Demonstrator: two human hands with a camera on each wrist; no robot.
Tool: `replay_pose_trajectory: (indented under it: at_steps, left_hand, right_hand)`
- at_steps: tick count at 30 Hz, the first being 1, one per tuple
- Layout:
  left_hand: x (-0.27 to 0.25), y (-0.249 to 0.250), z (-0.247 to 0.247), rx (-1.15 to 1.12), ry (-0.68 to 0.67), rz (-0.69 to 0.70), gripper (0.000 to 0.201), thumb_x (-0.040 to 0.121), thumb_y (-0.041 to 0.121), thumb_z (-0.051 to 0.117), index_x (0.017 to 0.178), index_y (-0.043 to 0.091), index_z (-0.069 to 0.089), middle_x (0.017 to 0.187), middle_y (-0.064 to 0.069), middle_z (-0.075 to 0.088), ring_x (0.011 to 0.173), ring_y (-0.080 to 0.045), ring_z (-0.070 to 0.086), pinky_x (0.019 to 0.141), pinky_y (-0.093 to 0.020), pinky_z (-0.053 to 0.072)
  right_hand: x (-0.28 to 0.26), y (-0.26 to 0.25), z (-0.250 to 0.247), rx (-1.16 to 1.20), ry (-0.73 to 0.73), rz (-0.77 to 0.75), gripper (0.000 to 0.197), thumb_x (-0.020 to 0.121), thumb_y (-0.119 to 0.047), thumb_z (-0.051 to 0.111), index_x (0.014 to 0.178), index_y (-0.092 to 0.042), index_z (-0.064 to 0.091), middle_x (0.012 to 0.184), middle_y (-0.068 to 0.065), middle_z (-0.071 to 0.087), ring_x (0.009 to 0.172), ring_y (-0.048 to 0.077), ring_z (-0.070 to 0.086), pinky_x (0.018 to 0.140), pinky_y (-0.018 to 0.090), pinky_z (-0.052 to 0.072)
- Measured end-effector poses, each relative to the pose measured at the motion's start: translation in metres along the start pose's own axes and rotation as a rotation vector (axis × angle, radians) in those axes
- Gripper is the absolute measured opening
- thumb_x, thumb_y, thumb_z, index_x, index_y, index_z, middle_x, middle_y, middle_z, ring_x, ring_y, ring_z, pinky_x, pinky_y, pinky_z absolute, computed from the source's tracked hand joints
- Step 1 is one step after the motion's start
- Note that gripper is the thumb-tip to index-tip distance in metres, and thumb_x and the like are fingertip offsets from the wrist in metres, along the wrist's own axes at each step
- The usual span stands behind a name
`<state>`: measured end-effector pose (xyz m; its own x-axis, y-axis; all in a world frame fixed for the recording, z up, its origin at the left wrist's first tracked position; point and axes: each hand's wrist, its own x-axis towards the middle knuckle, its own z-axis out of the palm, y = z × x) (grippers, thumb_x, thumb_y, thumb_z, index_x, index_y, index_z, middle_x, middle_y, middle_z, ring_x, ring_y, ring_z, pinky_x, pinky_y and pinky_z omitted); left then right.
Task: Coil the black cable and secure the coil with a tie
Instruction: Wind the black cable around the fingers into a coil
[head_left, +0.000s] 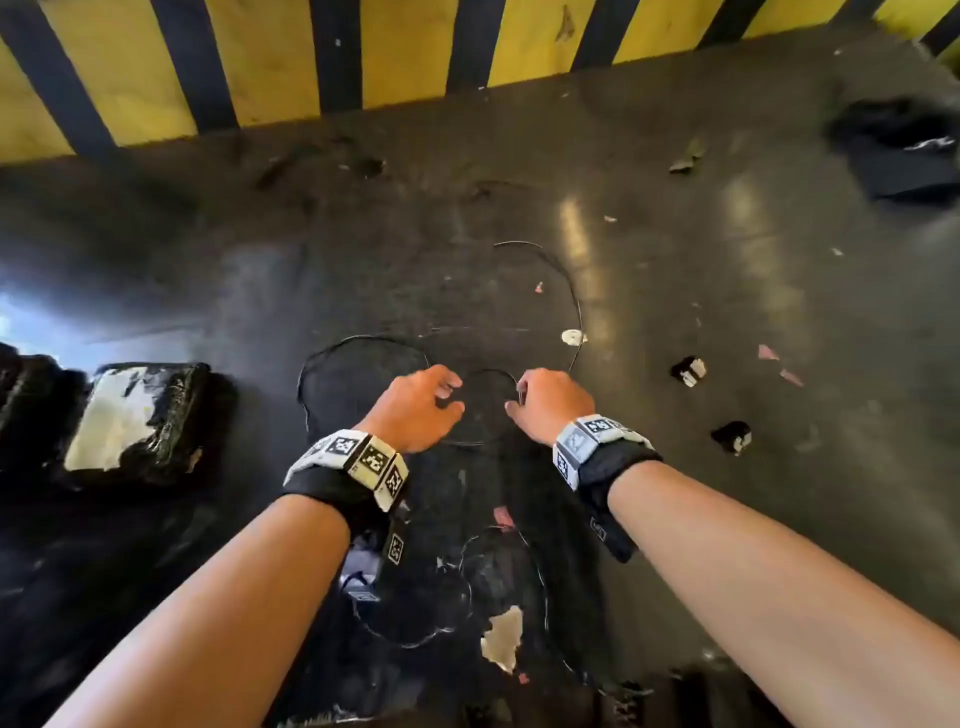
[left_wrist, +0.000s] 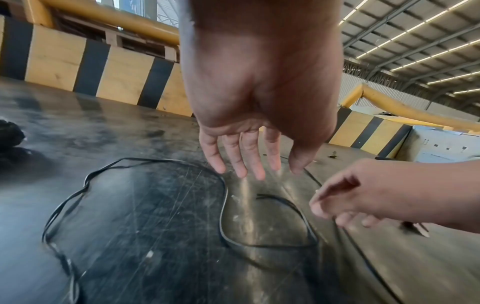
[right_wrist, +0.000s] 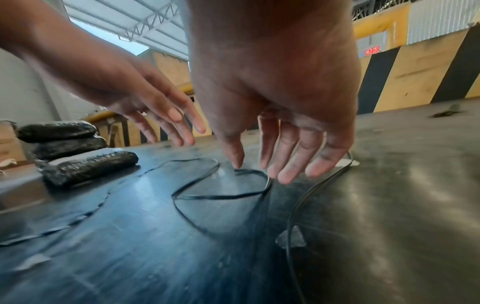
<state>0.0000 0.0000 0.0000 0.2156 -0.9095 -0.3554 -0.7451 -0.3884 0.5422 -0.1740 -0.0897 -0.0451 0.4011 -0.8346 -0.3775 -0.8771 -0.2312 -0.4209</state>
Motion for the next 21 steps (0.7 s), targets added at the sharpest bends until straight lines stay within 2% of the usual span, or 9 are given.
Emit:
replay_pose_trajectory:
  at_steps: [3, 5, 8, 10, 13, 15, 16, 18, 21]
  left_hand:
    - [0.004, -0.018, 0.003, -0.021, -0.006, -0.018, 0.04, 0.094, 0.029, 0.066, 0.133, 0.02, 0.06, 0.117, 0.001, 0.068, 0.106, -0.017, 0.063, 0.1, -0.031, 0.049]
    - [0.002, -0.028, 0.005, -0.027, -0.021, -0.021, 0.041, 0.094, 0.03, 0.067, 0.134, 0.021, 0.059, 0.118, 0.001, 0.068, 0.108, -0.017, 0.064, 0.101, -0.03, 0.049]
    - [0.002, -0.042, 0.0, -0.042, -0.03, -0.024, 0.043, 0.095, 0.032, 0.066, 0.135, 0.02, 0.059, 0.123, -0.001, 0.069, 0.114, -0.021, 0.064, 0.104, -0.037, 0.049]
    - [0.002, -0.046, -0.004, -0.034, -0.051, -0.047, 0.044, 0.096, 0.033, 0.064, 0.137, 0.02, 0.057, 0.127, -0.002, 0.067, 0.116, -0.022, 0.063, 0.105, -0.038, 0.049]
    - [-0.001, -0.043, -0.012, -0.071, -0.053, -0.048, 0.048, 0.098, 0.037, 0.061, 0.142, 0.02, 0.053, 0.13, -0.001, 0.063, 0.113, -0.02, 0.064, 0.104, -0.036, 0.049]
    - [-0.006, -0.037, -0.023, -0.138, -0.085, -0.017, 0.043, 0.1, 0.033, 0.059, 0.141, 0.02, 0.055, 0.127, 0.002, 0.067, 0.112, -0.018, 0.066, 0.102, -0.032, 0.05]
    - [-0.009, -0.033, -0.031, -0.177, -0.142, 0.004, 0.038, 0.102, 0.027, 0.055, 0.139, 0.021, 0.057, 0.125, 0.002, 0.07, 0.112, -0.017, 0.067, 0.097, -0.029, 0.051]
    - [-0.02, -0.023, -0.047, -0.273, -0.286, 0.037, 0.035, 0.105, 0.016, 0.045, 0.134, 0.022, 0.063, 0.122, 0.0, 0.073, 0.112, -0.017, 0.069, 0.09, -0.024, 0.051]
    - [-0.042, -0.004, -0.068, -0.374, -0.367, 0.078, 0.035, 0.109, 0.021, 0.038, 0.121, 0.024, 0.071, 0.115, 0.002, 0.076, 0.107, -0.012, 0.071, 0.095, -0.033, 0.051]
  right_hand:
    - [0.018, -0.008, 0.017, -0.138, 0.082, 0.061, 0.035, 0.091, -0.043, 0.061, 0.115, -0.018, 0.063, 0.121, 0.006, 0.066, 0.114, 0.032, 0.064, 0.097, 0.046, 0.045]
    - [0.023, -0.011, 0.026, -0.158, 0.16, 0.089, 0.029, 0.093, -0.036, 0.06, 0.115, -0.017, 0.063, 0.12, 0.005, 0.066, 0.114, 0.031, 0.063, 0.098, 0.046, 0.041]
    - [0.029, -0.015, 0.032, -0.156, 0.145, 0.093, 0.018, 0.095, -0.025, 0.055, 0.108, -0.017, 0.066, 0.114, 0.007, 0.07, 0.11, 0.032, 0.066, 0.097, 0.045, 0.045]
    - [0.029, -0.018, 0.031, -0.087, 0.114, 0.064, 0.017, 0.096, -0.026, 0.054, 0.105, -0.018, 0.066, 0.11, 0.009, 0.072, 0.104, 0.034, 0.068, 0.091, 0.043, 0.052]
    - [0.017, -0.023, 0.018, 0.101, 0.076, -0.099, 0.01, 0.096, -0.028, 0.057, 0.1, -0.02, 0.061, 0.096, 0.008, 0.073, 0.088, 0.034, 0.068, 0.077, 0.043, 0.057]
    - [0.006, -0.027, 0.0, 0.17, 0.08, -0.269, 0.002, 0.094, -0.022, 0.061, 0.096, -0.022, 0.06, 0.089, 0.001, 0.072, 0.081, 0.027, 0.067, 0.075, 0.044, 0.056]
    - [0.0, -0.029, -0.01, 0.192, 0.096, -0.35, 0.005, 0.093, -0.018, 0.063, 0.096, -0.022, 0.061, 0.09, -0.003, 0.073, 0.083, 0.022, 0.068, 0.077, 0.042, 0.056]
    - [-0.011, -0.034, -0.033, 0.238, 0.123, -0.475, 0.013, 0.092, -0.014, 0.067, 0.103, -0.022, 0.068, 0.097, -0.009, 0.077, 0.092, 0.01, 0.072, 0.086, 0.032, 0.056]
    - [-0.027, -0.044, -0.068, 0.293, 0.182, -0.613, 0.016, 0.088, -0.01, 0.074, 0.102, -0.018, 0.078, 0.097, -0.008, 0.079, 0.091, 0.001, 0.071, 0.085, 0.012, 0.051]
